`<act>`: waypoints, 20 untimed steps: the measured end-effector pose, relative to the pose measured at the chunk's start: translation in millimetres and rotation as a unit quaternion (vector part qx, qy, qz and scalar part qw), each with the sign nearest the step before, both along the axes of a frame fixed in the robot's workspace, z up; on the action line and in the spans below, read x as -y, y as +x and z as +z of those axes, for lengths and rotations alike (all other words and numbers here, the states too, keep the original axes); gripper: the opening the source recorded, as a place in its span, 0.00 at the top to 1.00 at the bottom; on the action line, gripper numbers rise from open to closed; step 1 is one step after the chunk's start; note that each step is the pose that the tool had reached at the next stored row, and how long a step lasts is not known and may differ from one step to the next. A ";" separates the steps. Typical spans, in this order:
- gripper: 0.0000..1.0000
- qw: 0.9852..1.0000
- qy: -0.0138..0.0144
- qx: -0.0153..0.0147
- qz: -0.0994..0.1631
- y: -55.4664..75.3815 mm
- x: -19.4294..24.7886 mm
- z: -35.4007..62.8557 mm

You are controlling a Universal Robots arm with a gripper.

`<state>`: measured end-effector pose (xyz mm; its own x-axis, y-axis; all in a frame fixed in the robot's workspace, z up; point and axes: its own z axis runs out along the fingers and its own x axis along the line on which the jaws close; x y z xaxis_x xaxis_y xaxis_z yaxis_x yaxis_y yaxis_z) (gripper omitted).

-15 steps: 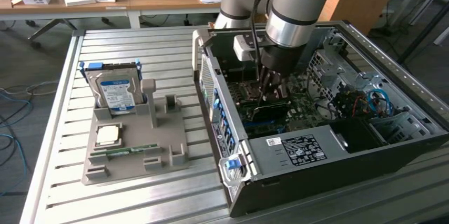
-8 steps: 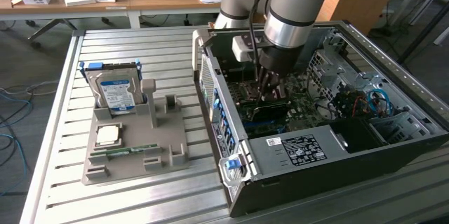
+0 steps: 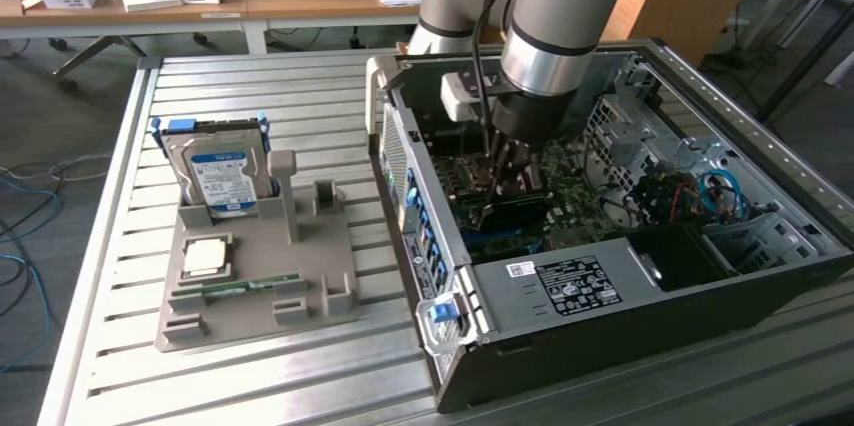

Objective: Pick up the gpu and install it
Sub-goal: 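Press down on the gpu until it lock into place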

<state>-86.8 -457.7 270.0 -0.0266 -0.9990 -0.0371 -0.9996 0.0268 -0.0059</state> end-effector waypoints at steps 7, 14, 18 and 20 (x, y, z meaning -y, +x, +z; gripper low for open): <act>0.89 1.000 0.000 0.000 0.000 0.0 0.0 -1.5; 0.89 1.000 0.000 0.000 0.000 -0.1 -1.3 -1.7; 0.89 1.000 0.000 0.000 0.000 0.0 -2.8 -1.9; 0.89 1.000 0.000 0.000 0.000 0.0 -3.5 -2.2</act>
